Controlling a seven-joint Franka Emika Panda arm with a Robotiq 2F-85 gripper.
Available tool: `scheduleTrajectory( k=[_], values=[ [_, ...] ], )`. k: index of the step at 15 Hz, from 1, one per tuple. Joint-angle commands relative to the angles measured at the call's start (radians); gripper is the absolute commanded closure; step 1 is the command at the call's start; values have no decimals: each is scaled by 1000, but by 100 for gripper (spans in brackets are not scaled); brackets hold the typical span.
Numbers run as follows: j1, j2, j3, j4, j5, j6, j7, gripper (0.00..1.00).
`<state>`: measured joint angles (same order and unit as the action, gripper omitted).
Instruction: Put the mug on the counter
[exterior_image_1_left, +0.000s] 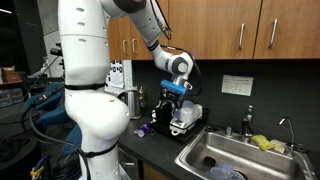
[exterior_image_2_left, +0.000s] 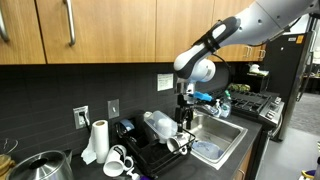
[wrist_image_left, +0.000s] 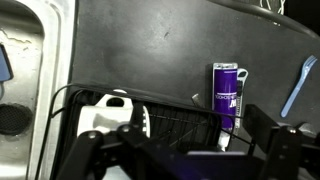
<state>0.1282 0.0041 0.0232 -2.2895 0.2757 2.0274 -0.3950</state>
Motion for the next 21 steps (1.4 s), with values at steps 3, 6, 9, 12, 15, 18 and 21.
scheduleTrajectory(
  k=[3,6,9,12,15,18,21],
  values=[
    [-8,121,38,89,-186,-26,177,0],
    [2,179,55,123,-252,-39,252,0],
    [11,225,78,154,-268,-46,297,0],
    [21,269,90,189,-273,-49,351,0],
    [45,301,77,221,-351,-53,473,0],
    [75,320,51,250,-499,-60,644,0],
    [100,323,28,273,-621,-87,802,0]
  ],
)
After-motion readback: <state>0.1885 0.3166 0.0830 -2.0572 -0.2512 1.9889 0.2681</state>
